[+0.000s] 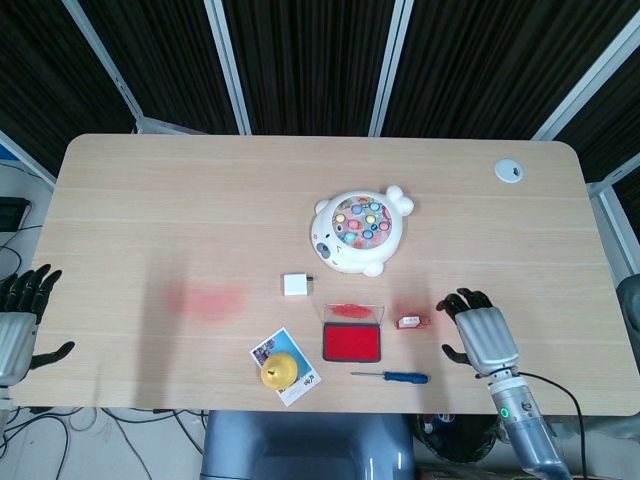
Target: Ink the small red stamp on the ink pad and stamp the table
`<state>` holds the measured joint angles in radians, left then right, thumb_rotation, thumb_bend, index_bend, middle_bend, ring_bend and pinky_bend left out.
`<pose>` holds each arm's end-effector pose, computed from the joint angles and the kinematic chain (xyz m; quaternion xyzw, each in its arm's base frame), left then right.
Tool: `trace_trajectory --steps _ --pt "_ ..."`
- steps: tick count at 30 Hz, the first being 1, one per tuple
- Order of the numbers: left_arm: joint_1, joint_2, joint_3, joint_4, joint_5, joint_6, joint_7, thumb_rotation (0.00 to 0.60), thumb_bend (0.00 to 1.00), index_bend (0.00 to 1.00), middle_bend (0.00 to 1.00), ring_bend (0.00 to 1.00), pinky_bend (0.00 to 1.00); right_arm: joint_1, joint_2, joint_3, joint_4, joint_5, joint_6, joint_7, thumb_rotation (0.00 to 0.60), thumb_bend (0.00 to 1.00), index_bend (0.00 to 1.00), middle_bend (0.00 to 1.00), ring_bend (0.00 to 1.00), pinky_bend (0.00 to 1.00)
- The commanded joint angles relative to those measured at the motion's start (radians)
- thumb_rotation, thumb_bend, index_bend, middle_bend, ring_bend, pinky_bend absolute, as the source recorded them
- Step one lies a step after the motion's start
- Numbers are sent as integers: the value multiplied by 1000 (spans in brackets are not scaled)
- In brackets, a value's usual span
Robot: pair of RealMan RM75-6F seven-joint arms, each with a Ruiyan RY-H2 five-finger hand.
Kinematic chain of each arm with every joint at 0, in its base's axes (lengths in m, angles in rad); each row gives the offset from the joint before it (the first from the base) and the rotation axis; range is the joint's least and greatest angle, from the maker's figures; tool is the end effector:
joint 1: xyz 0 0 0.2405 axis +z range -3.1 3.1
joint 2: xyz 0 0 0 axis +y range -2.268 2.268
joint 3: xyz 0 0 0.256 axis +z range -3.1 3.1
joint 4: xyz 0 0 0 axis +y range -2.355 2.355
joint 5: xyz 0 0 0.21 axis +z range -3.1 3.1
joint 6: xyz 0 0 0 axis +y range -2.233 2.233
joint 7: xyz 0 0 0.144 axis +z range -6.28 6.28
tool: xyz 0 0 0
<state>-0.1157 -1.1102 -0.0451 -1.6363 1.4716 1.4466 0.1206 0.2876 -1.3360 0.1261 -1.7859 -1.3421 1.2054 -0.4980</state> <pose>-0.3074 0.1891 0.1554 -0.6203 -0.3653 -0.3503 0.5992 -0.2226 -0.2357 0.0573 0.6924 -0.3741 0.3405 0.5145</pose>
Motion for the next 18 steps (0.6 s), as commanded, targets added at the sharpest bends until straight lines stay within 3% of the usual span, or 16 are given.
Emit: trace_trajectory --steps 1,18 --pt "-1 3 -1 -3 -3 -4 -4 600 0 0 0 0 0 26 -41 10 12 38 -23 -41 600 294 397 320 199 234" --pt "-10 23 0 -21 -24 -36 -27 600 0 0 0 0 0 97 -197 23 115 184 -63 -137 600 357 415 327 199 234"
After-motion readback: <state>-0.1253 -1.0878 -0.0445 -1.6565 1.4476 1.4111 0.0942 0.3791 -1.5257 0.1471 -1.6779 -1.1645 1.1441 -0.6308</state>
